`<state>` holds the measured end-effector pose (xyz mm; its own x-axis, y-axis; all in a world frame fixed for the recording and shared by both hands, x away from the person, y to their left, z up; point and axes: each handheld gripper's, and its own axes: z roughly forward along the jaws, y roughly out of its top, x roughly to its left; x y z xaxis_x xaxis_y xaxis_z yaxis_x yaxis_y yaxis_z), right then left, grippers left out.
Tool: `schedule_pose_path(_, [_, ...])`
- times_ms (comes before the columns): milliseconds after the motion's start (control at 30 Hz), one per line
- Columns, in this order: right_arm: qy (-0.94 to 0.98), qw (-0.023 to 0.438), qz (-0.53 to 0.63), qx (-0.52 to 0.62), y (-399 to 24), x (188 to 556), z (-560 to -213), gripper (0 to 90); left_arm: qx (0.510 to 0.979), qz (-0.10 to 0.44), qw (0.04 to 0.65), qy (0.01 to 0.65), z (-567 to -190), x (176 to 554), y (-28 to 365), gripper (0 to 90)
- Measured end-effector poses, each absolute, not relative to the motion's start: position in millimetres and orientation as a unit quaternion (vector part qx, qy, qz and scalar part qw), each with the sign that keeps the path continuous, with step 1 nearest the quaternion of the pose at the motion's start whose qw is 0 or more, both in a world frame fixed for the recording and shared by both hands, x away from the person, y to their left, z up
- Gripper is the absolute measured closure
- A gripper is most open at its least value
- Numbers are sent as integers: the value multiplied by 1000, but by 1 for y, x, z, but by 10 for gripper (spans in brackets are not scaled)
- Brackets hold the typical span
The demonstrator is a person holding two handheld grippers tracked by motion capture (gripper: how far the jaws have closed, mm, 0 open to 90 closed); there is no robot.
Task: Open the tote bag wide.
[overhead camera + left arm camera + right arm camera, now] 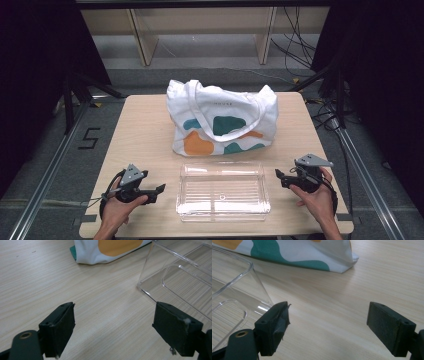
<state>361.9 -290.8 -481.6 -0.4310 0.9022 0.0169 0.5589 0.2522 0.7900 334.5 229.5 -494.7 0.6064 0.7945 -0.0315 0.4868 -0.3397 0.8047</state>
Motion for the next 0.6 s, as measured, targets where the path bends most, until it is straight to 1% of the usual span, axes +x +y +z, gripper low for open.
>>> schedule_pose_path(67, [757, 228, 377, 483, -291, 362, -482, 188, 795, 186, 410, 407, -495, 334, 229, 168])
schedule_pose_path(133, [757, 238, 378, 477, -291, 363, -482, 189, 793, 187, 411, 409, -495, 334, 229, 168])
schedule_pose_path(200, [755, 230, 381, 481, -290, 363, -481, 190, 794, 186, 411, 408, -495, 335, 229, 168])
schedule_pose_path(233, [756, 216, 380, 487, -289, 362, -479, 190, 790, 185, 414, 413, -495, 335, 229, 168])
schedule_pose_path(300, [762, 234, 382, 468, -292, 367, -477, 191, 790, 188, 411, 415, -495, 335, 229, 168])
schedule_pose_path(367, [754, 230, 388, 478, -290, 366, -475, 192, 789, 189, 411, 416, -495, 335, 229, 168])
schedule_pose_path(600, [757, 241, 391, 464, -290, 375, -468, 199, 790, 190, 410, 416, -496, 335, 230, 174])
